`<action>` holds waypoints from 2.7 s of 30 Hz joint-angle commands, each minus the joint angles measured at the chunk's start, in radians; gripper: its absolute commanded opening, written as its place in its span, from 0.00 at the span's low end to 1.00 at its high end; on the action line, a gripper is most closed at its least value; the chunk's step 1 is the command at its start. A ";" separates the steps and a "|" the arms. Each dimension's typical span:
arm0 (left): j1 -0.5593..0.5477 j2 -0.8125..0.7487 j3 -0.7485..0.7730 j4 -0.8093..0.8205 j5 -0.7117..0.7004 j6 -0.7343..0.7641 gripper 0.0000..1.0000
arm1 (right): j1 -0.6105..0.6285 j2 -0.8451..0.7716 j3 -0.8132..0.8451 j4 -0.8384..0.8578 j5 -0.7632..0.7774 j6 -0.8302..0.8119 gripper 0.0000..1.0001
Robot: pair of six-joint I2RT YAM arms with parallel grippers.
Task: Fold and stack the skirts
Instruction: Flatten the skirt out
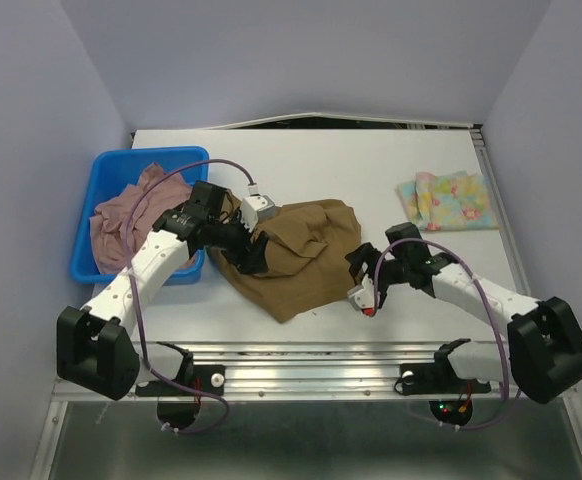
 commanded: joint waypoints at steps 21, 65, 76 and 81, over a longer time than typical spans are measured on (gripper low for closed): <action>0.079 -0.088 0.019 -0.009 -0.032 0.011 0.78 | 0.164 0.118 0.140 0.047 -0.031 0.262 0.01; -0.655 0.279 -0.125 0.983 -0.758 0.144 0.82 | 0.034 0.344 0.791 0.295 0.654 1.787 0.01; -0.666 0.526 -0.068 1.084 -0.756 0.171 0.79 | -0.009 0.377 0.780 0.294 0.654 1.794 0.01; -0.664 0.619 -0.014 1.120 -0.805 0.163 0.69 | -0.029 0.382 0.771 0.295 0.642 1.802 0.01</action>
